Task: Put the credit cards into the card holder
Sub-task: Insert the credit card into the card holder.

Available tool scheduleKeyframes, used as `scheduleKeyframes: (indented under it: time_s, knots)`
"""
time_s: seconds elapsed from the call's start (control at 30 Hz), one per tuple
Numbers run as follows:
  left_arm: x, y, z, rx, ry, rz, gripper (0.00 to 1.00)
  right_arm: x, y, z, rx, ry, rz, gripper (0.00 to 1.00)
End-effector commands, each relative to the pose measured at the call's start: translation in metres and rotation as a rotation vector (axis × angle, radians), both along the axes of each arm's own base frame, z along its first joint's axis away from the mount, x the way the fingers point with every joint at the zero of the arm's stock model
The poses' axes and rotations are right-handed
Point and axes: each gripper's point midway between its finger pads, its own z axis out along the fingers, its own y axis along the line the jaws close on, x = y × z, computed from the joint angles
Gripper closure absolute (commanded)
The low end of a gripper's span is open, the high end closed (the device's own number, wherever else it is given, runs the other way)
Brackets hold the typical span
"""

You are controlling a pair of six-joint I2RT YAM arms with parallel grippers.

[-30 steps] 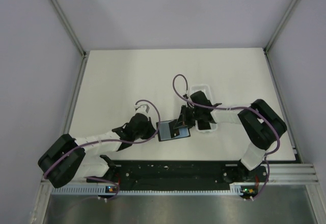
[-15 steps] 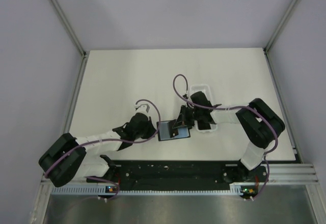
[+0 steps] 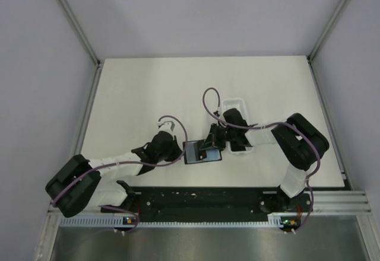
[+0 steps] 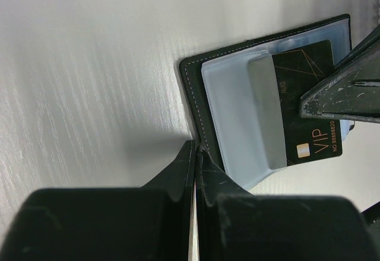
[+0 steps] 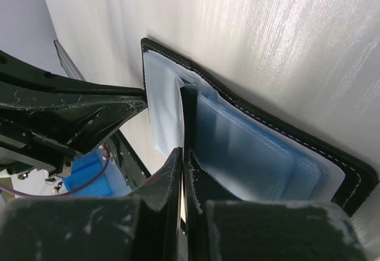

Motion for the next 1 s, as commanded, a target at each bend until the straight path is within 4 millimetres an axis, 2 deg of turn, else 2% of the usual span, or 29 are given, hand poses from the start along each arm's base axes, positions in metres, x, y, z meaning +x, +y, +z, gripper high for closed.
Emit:
scheduleKeyframes:
  time_s: [0.0, 0.27, 0.43, 0.47, 0.57, 0.73, 0.97]
  knots:
    - [0.002, -0.006, 0.002, -0.008, 0.001, -0.014, 1.0, -0.002, 0.003, -0.009, -0.01, 0.003, -0.006, 1.0]
    - [0.0, -0.006, 0.002, -0.012, 0.003, -0.016, 1.0, -0.004, 0.011, -0.011, -0.102, -0.029, 0.002, 1.0]
    - [0.0, -0.005, 0.002, -0.013, 0.0, -0.014, 1.0, 0.0, 0.004, -0.007, -0.163, -0.055, -0.009, 0.78]
    - [0.0, -0.005, 0.002, -0.013, 0.0, -0.014, 1.0, 0.001, 0.002, -0.004, -0.176, -0.064, -0.012, 0.7]
    - [0.0, -0.004, 0.002, -0.014, 0.001, -0.013, 1.0, 0.002, -0.004, 0.005, -0.22, -0.09, -0.01, 0.62]
    - [-0.001, -0.005, 0.002, -0.017, 0.001, -0.014, 1.0, 0.007, -0.012, 0.02, -0.29, -0.14, -0.013, 0.58]
    - [-0.001, -0.006, 0.001, -0.021, 0.003, -0.015, 1.0, 0.012, -0.034, 0.026, -0.446, -0.193, -0.034, 0.58]
